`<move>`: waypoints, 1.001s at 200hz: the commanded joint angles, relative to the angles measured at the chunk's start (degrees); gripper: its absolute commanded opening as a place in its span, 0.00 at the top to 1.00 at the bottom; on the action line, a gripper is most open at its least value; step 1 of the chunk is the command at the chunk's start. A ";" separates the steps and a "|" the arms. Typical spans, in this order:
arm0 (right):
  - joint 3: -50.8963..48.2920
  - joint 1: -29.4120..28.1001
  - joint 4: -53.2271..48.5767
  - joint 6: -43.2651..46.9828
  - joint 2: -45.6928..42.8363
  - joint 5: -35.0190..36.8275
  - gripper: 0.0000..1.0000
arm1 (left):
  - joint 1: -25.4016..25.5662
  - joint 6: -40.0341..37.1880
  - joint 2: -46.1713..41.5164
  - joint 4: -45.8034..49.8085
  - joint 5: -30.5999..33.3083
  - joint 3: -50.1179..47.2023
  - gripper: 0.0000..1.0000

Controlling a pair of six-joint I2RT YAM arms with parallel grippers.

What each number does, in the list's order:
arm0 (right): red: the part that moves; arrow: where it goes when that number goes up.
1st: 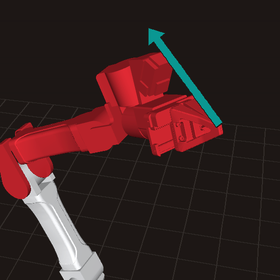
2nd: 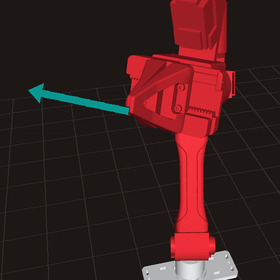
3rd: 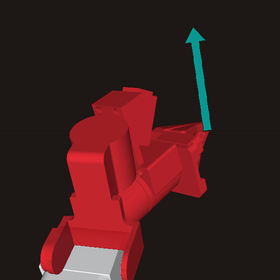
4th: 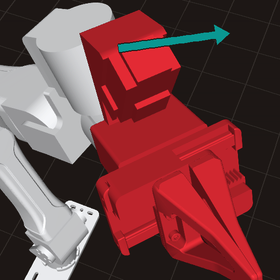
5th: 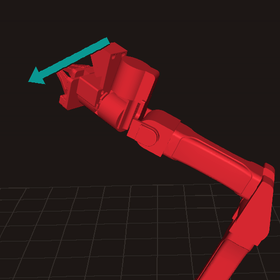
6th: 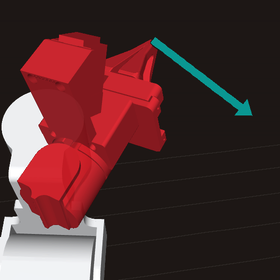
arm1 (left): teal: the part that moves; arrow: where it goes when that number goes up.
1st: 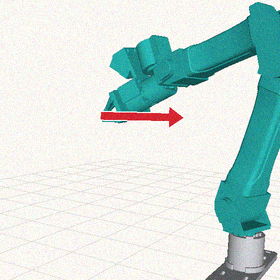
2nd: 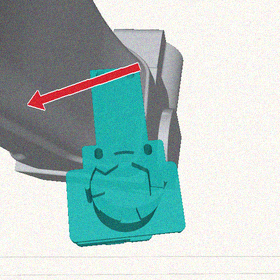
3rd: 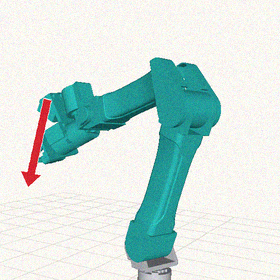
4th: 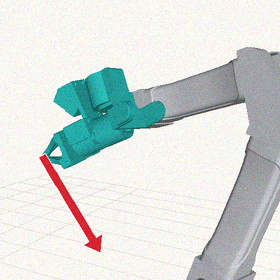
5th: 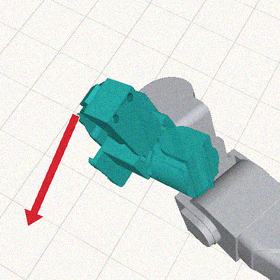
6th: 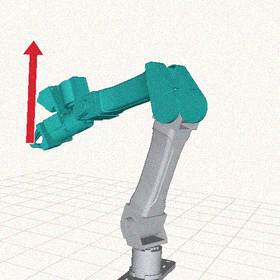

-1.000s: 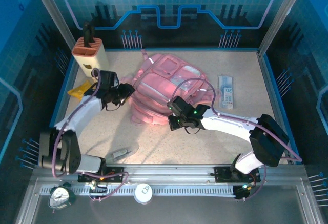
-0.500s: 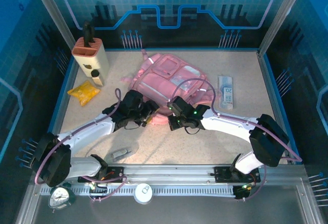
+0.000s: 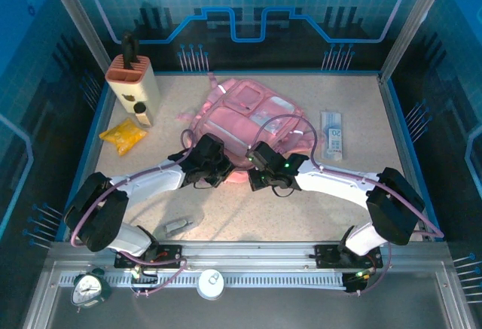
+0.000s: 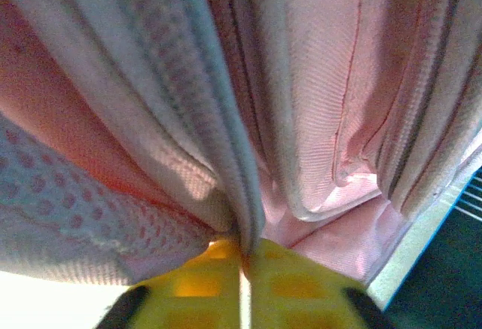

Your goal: Pack the student bag

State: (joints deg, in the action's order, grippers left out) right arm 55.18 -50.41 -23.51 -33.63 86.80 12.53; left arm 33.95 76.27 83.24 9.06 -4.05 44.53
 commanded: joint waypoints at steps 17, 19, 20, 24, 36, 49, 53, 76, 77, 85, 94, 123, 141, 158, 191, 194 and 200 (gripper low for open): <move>-2.88 5.50 -5.75 -0.81 -2.73 4.96 1.00 | -8.91 -9.34 -5.67 9.06 4.71 0.50 1.00; -3.06 5.90 -5.76 -0.71 -2.81 5.15 1.00 | -9.43 -9.83 -6.00 9.53 4.70 0.52 1.00; -3.15 6.09 -5.76 -0.68 -2.84 5.27 1.00 | -9.70 -9.96 -6.12 9.77 4.69 0.54 1.00; -3.56 6.92 -5.63 -0.51 -2.95 5.74 1.00 | -10.61 -11.21 -6.63 10.45 4.68 0.47 1.00; -4.45 9.84 -4.96 0.40 -2.52 5.94 1.00 | -13.74 -14.62 -7.79 11.85 3.65 0.11 1.00; -4.46 13.09 -4.40 1.31 -1.53 5.63 1.00 | -17.07 -16.69 -8.18 13.26 1.94 -0.35 1.00; -4.42 13.84 -4.21 1.52 -1.21 5.66 1.00 | -17.93 -17.32 -8.22 13.26 1.49 -0.64 1.00; -2.36 15.87 -4.17 2.48 0.31 5.31 1.00 | -20.48 -19.19 -8.45 13.01 0.39 -1.32 1.00; -2.23 15.87 -4.18 2.54 0.39 5.31 1.00 | -20.54 -19.30 -8.40 13.00 0.46 -1.30 1.00; -1.24 15.90 -4.62 2.92 0.93 5.19 1.00 | -20.83 -19.76 -8.36 13.86 0.99 -0.90 1.00; -0.13 15.87 -5.14 3.22 1.42 4.37 1.00 | -21.20 -20.20 -8.27 14.07 0.62 -0.59 1.00; 0.23 15.27 -3.63 4.10 0.21 -4.03 0.94 | -21.22 -21.04 -8.26 11.71 -3.86 -0.37 0.98; 0.69 15.11 -3.84 3.67 -2.17 -8.01 0.73 | -21.21 -22.43 -9.54 12.85 -5.23 0.38 0.75; 1.80 15.74 -4.98 2.94 -4.59 -10.68 0.61 | -20.88 -22.95 -12.62 14.03 -4.56 0.42 0.63; 5.47 20.15 -6.45 -2.19 -4.02 -15.45 0.43 | -18.55 -24.34 -17.11 15.10 -3.12 2.36 0.51; 5.94 20.50 -6.58 -2.83 -3.58 -15.58 0.43 | -17.97 -24.51 -17.21 15.27 -3.03 2.85 0.50; 7.09 21.17 -6.64 -4.45 -2.60 -15.86 0.41 | -16.91 -24.87 -17.18 15.67 -2.76 3.90 0.49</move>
State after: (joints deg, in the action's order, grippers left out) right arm 58.08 -32.29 -28.05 -32.97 82.85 0.78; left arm 14.37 53.76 67.83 22.13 -8.36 44.77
